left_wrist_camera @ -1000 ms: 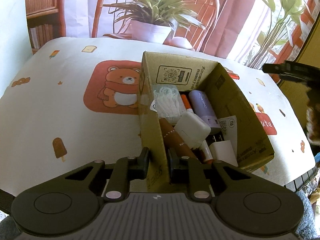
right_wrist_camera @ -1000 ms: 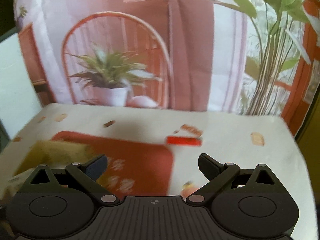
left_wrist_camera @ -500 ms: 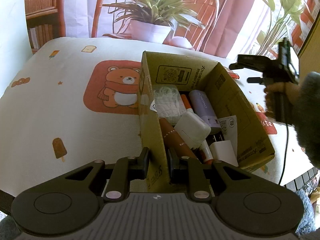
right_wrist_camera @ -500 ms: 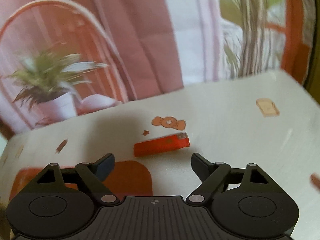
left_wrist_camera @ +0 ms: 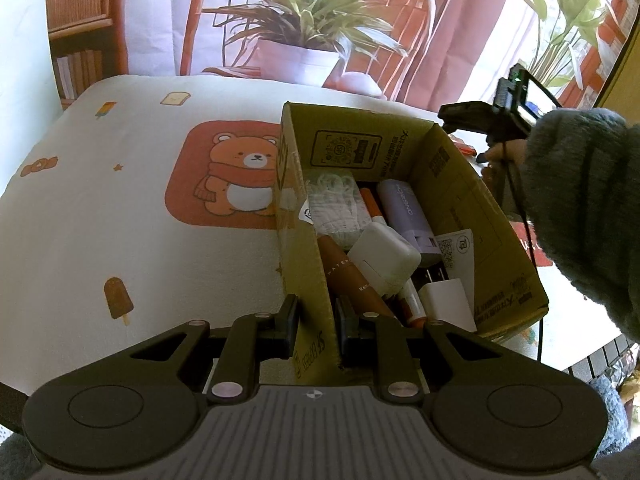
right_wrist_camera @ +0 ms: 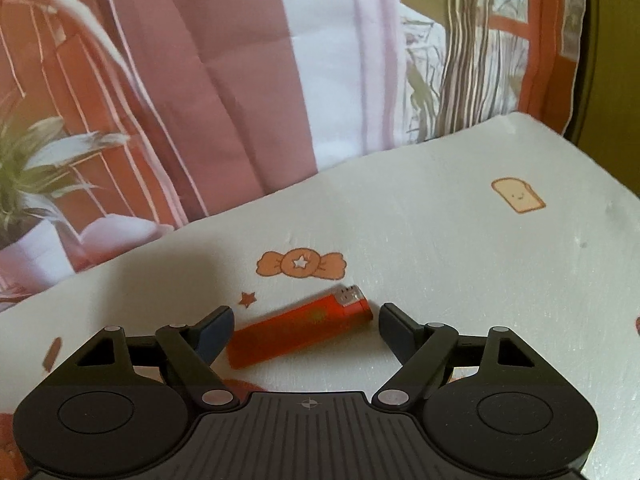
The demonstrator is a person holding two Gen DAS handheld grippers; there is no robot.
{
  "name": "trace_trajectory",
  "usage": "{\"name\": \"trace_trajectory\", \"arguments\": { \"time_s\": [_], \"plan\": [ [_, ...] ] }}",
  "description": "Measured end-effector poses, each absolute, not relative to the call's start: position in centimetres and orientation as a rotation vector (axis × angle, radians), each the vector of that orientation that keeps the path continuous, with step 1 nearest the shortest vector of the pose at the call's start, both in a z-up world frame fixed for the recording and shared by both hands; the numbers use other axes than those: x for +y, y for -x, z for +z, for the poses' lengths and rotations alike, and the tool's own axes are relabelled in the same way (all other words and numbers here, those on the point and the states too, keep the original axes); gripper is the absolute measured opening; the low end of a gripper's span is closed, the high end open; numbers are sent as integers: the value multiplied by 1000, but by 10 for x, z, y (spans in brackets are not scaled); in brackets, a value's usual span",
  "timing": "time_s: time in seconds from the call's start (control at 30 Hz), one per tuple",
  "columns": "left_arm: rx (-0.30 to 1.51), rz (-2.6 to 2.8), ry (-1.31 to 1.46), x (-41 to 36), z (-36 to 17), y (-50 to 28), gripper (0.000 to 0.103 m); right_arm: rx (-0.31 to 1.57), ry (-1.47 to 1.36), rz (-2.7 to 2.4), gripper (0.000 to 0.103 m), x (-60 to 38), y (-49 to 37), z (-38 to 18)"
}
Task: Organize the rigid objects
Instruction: 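Grasp the red lighter with the right tool and lift it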
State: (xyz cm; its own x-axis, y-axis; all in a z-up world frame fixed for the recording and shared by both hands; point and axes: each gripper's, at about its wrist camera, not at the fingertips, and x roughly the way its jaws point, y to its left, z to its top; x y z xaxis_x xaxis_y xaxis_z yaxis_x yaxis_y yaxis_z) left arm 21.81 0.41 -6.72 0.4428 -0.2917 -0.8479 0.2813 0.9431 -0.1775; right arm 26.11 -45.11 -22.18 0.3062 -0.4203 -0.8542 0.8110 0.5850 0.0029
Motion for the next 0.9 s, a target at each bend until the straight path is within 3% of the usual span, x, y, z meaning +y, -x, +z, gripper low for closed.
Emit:
{"name": "trace_trajectory", "arguments": {
  "time_s": [0.23,0.53,0.9],
  "plan": [
    [1053,-355,12,4,-67,-218,21,984,-368,-857,74,-443,-274,-232],
    [1053,-354,12,4,-67,-218,21,1006,-272,-775,34,-442,-265,-228],
    [1053,-352,23,6,-67,-217,21,999,-202,-569,27,-409,-214,-211]
  ]
}}
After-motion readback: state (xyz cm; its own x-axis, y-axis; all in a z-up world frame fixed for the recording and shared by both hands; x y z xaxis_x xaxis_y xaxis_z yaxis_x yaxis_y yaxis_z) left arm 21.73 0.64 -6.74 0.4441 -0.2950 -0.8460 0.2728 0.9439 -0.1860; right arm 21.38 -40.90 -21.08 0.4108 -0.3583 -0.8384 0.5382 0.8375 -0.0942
